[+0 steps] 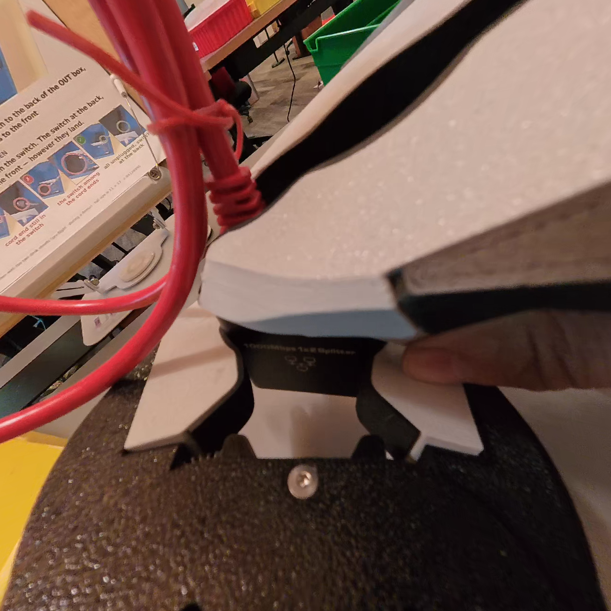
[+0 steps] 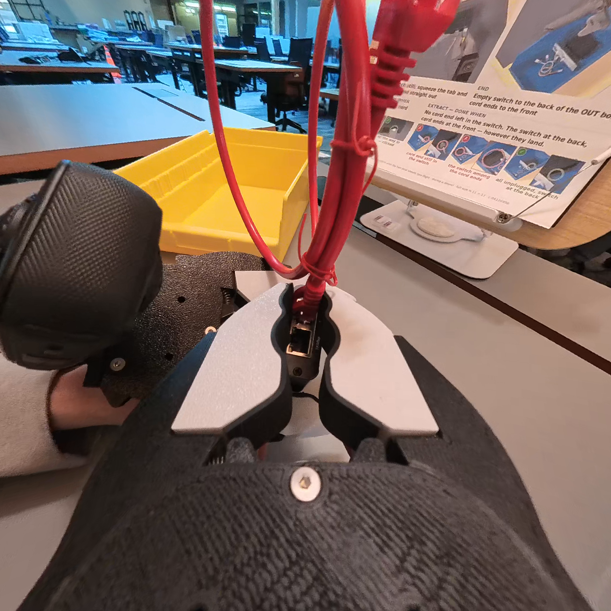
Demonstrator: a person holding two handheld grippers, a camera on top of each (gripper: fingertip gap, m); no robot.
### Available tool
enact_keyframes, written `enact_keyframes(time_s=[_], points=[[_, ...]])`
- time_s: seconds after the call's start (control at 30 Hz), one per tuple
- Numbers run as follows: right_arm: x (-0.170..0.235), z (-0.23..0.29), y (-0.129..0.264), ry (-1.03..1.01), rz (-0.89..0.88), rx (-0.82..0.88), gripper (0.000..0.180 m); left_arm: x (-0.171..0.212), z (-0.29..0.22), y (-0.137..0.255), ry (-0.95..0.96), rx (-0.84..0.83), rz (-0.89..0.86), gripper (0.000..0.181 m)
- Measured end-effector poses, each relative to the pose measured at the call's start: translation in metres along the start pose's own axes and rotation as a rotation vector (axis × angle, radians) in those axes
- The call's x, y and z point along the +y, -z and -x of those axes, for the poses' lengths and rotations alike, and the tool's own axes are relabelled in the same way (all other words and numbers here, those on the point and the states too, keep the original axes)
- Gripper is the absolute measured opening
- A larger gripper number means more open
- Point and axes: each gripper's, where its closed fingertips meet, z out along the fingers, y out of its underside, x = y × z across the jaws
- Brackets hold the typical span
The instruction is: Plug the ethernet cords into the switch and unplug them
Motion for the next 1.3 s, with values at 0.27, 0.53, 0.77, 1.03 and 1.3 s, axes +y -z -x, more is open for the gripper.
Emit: enact_keyframes(time_s=[0.27,0.53,0.77,1.03,1.3], points=[[0.003,-0.004,0.000,-0.026,-0.003,0.003,0.016,0.003,0.000,-0.003,-0.015,-0.016,0.024,0.077],[0.000,0.001,0.001,0.061,0.010,0.018,0.017,0.000,0.001,0.000,-0.002,-0.026,-0.008,0.076],[-0.003,0.001,0.005,-0.051,-0.017,-0.066,0.016,-0.006,-0.002,0.004,-0.014,0.010,-0.030,0.078],[-0.003,0.001,0.023,-0.151,0.024,-0.075,0.022,0.001,0.006,0.008,-0.112,0.030,0.012,0.077],[-0.030,0.032,0.069,0.033,0.258,-0.028,0.025,0.008,0.024,0.021,-0.379,-0.010,0.086,0.077]])
